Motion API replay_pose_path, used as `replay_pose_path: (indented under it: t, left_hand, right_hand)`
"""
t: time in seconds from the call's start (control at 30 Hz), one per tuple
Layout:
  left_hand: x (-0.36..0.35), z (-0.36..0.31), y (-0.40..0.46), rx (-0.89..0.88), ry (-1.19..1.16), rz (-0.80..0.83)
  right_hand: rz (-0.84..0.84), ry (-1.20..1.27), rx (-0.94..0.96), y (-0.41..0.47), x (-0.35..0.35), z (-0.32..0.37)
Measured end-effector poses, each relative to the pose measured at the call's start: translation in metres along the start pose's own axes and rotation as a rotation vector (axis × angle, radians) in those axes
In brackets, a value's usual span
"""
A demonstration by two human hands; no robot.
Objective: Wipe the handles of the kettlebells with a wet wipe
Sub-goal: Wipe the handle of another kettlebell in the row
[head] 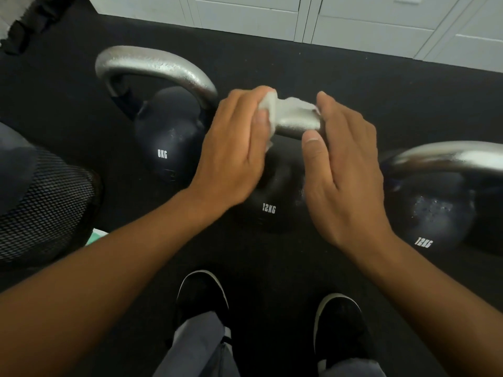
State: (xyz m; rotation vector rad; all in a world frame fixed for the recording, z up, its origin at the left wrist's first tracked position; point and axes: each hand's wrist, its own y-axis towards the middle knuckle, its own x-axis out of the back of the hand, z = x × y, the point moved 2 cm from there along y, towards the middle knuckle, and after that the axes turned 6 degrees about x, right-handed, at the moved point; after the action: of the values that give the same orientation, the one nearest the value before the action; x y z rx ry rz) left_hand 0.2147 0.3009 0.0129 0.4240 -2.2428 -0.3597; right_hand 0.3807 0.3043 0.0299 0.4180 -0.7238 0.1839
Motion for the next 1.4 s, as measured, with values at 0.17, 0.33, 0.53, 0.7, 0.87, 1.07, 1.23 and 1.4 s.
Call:
replay_pose_path:
  t: [0.17, 0.33, 0.53, 0.7, 0.87, 1.07, 1.23, 1.4]
  left_hand:
    - [0.004, 0.005, 0.009, 0.147, -0.189, 0.022]
    - [-0.01, -0.013, -0.022, -0.069, 0.029, -0.103]
    - [-0.002, 0.004, 0.006, 0.192, -0.17, -0.032]
    - [-0.006, 0.015, -0.005, 0.431, -0.38, -0.028]
    - [-0.006, 0.005, -0.011, 0.226, -0.318, -0.055]
    - [-0.01, 0.02, -0.005, 0.353, -0.432, -0.016]
    - [-0.013, 0.021, -0.011, 0.564, -0.576, -0.009]
    - [-0.024, 0.035, -0.018, 0.76, -0.794, -0.068]
  right_hand:
    - [0.01, -0.01, 0.0, -0.001, 0.0, -0.001]
    - [0.003, -0.03, 0.013, -0.001, -0.001, 0.002]
    - [0.011, -0.025, 0.011, -0.002, -0.002, 0.003]
    - [0.0, -0.047, 0.016, -0.003, -0.004, 0.002]
    - [-0.017, -0.066, 0.037, -0.004, -0.005, 0.002]
    - [-0.034, -0.088, 0.051, -0.004, -0.008, 0.0]
    - [-0.035, -0.097, 0.054, -0.004, -0.008, -0.001]
    - [-0.039, -0.1, 0.054, -0.004, -0.008, 0.0]
